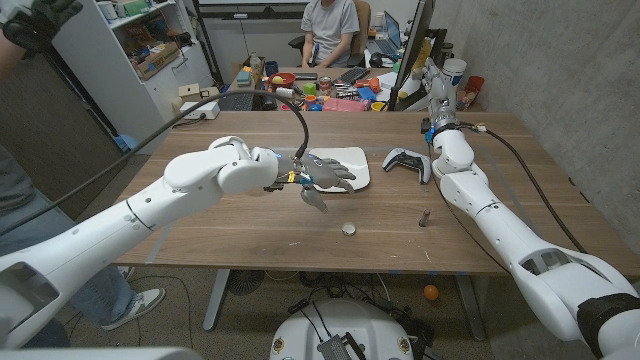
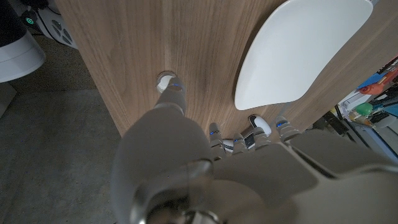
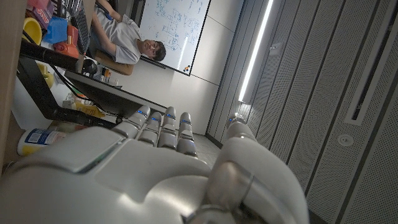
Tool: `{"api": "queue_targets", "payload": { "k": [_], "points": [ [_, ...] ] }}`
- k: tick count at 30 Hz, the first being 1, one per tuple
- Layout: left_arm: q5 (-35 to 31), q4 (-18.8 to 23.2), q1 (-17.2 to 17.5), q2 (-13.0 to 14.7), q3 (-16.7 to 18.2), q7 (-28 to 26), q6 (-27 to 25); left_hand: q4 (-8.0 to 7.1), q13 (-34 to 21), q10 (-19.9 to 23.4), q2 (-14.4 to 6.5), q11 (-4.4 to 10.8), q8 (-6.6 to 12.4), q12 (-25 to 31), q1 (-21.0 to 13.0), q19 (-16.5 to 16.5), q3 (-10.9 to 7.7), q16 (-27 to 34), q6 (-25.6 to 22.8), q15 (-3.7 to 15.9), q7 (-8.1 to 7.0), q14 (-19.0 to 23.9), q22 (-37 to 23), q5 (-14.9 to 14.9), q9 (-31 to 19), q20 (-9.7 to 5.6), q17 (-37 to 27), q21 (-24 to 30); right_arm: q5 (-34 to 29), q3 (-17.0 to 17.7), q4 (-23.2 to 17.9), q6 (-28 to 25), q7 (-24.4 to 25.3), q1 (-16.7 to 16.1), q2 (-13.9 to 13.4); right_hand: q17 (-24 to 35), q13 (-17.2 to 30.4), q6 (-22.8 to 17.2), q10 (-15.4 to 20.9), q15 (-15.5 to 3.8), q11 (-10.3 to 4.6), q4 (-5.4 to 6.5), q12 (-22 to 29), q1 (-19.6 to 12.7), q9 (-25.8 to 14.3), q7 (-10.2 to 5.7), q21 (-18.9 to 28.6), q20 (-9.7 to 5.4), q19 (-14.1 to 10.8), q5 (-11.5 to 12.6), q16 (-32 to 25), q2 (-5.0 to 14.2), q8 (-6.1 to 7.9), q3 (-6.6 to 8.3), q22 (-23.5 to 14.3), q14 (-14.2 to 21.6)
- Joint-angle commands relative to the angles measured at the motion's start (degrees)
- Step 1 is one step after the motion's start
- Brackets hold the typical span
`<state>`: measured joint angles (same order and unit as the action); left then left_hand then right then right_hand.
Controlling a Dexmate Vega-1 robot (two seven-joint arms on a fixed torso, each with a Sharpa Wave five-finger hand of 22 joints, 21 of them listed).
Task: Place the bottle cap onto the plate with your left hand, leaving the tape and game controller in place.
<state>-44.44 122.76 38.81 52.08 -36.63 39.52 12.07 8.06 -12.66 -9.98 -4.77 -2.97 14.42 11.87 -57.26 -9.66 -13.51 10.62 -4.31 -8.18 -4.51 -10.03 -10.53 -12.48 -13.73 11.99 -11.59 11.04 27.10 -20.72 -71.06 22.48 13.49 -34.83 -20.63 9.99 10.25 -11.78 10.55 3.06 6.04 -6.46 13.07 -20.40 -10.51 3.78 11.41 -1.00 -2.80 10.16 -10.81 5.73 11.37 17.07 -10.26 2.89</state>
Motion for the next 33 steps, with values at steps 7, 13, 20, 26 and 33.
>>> {"api": "queue_targets", "payload": {
  "k": [7,13,20,26,33],
  "points": [
    [0.68,-1.67,-0.42,-2.14,-3.2,3.65,-0.01,-0.25,-0.29,-7.49,-0.09,-0.26,0.59,0.41,-0.83,-7.83,-0.2,0.42,-0.67,-0.5,-0.02,-8.32,-0.28,-0.32,-0.55,0.11,-0.2,0.35,-0.52,-0.05,1.44,0.22,0.73,1.68,0.09,0.22,0.25,-0.45,0.53,0.13,-0.16,0.06,-0.17,0.08,-0.19,0.03,-0.02,0.33,0.12,-0.18,-0.13,-0.74,0.04,-0.33,-0.19,0.39],
    [-0.57,-0.15,0.21,-1.68,-3.31,5.05,-1.78,-0.33,-0.3,-7.62,-0.16,-0.46,0.57,0.45,-0.89,-7.98,-0.16,0.39,-0.52,-0.66,0.25,-8.52,-0.29,-0.31,-0.7,0.13,-0.2,0.34,-0.51,-0.15,2.09,1.59,0.6,2.37,0.95,0.23,0.26,-0.45,0.48,0.03,-0.09,0.07,-0.23,0.19,-0.2,0.03,-0.04,0.32,0.18,-0.19,-0.09,-0.83,0.0,-0.46,-0.2,0.39],
    [-2.53,0.82,1.43,-1.46,-3.03,4.74,-3.66,-0.42,-0.3,-7.67,-0.32,-0.76,0.59,0.55,-0.98,-8.2,-0.14,0.43,-0.44,-0.87,0.53,-8.67,-0.29,-0.29,-0.91,0.14,-0.21,0.33,-0.95,0.0,1.27,2.58,0.77,2.13,0.75,0.26,0.27,-0.49,0.55,-0.02,-0.14,0.1,-0.25,0.33,-0.2,-0.03,-0.06,0.24,0.24,-0.19,-0.07,-0.89,-0.02,-0.61,-0.2,0.41],
    [-2.26,0.0,1.23,-2.36,-3.66,4.95,-3.92,-0.53,-0.31,-7.65,-0.55,-0.83,0.63,0.69,-1.15,-8.36,-0.14,0.54,-0.36,-0.97,0.71,-8.63,-0.3,-0.25,-1.17,0.13,-0.23,0.37,-0.84,0.22,1.4,3.03,0.4,2.1,0.56,0.28,0.27,-0.45,0.57,0.05,-0.17,0.14,-0.28,0.47,-0.21,-0.02,-0.05,0.3,0.23,-0.2,-0.08,-0.97,-0.06,-0.73,-0.2,0.5],
    [-2.06,-1.47,0.61,-3.6,-4.8,5.15,-4.04,-0.59,-0.31,-7.64,-0.77,-0.86,0.62,0.8,-1.32,-8.4,-0.17,0.66,-0.23,-0.94,0.94,-8.51,-0.3,-0.22,-1.38,0.12,-0.23,0.43,-0.43,0.58,2.4,3.99,-0.28,1.98,0.42,0.29,0.28,-0.44,0.66,0.0,-0.17,0.17,-0.28,0.62,-0.21,-0.08,-0.11,0.37,0.4,-0.2,-0.07,-1.08,-0.09,-0.88,-0.2,0.55]
  ]
}}
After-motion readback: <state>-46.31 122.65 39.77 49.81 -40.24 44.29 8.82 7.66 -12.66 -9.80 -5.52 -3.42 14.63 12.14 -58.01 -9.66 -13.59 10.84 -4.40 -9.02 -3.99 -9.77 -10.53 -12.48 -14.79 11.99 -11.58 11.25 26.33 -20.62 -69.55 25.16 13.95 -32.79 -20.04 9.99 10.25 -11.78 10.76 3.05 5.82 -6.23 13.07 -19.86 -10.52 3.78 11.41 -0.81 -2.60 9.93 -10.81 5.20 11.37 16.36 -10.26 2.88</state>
